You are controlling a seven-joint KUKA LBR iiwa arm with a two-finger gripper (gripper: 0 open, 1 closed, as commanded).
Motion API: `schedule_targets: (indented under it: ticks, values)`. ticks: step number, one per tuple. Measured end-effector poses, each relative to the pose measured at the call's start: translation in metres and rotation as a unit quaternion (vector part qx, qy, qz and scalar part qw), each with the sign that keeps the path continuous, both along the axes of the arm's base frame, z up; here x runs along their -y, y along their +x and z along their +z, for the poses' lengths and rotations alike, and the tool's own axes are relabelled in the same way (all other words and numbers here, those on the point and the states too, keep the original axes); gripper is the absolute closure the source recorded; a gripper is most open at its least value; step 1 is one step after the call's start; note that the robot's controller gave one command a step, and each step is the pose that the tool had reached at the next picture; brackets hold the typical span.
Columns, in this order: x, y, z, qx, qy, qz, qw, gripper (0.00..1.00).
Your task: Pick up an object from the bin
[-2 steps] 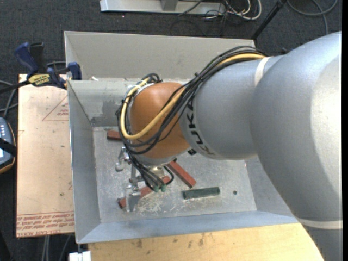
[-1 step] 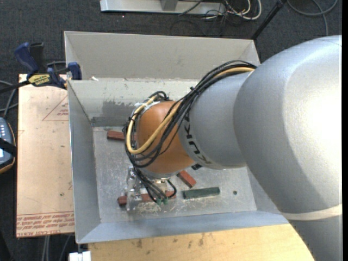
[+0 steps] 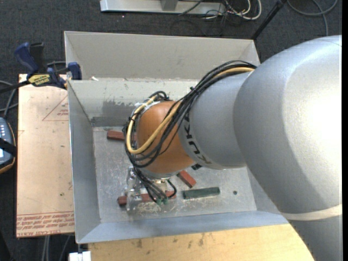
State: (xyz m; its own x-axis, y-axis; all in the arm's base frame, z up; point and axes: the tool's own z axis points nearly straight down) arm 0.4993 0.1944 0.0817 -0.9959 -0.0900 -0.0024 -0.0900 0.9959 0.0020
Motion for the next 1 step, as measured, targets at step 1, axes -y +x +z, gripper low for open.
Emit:
schedule_targets:
  ticks: [1]
  values:
    - [-0.0029, 0.0139, 0.1711, 0.0027, 0.000, 0.014, 0.9999, 1.00]
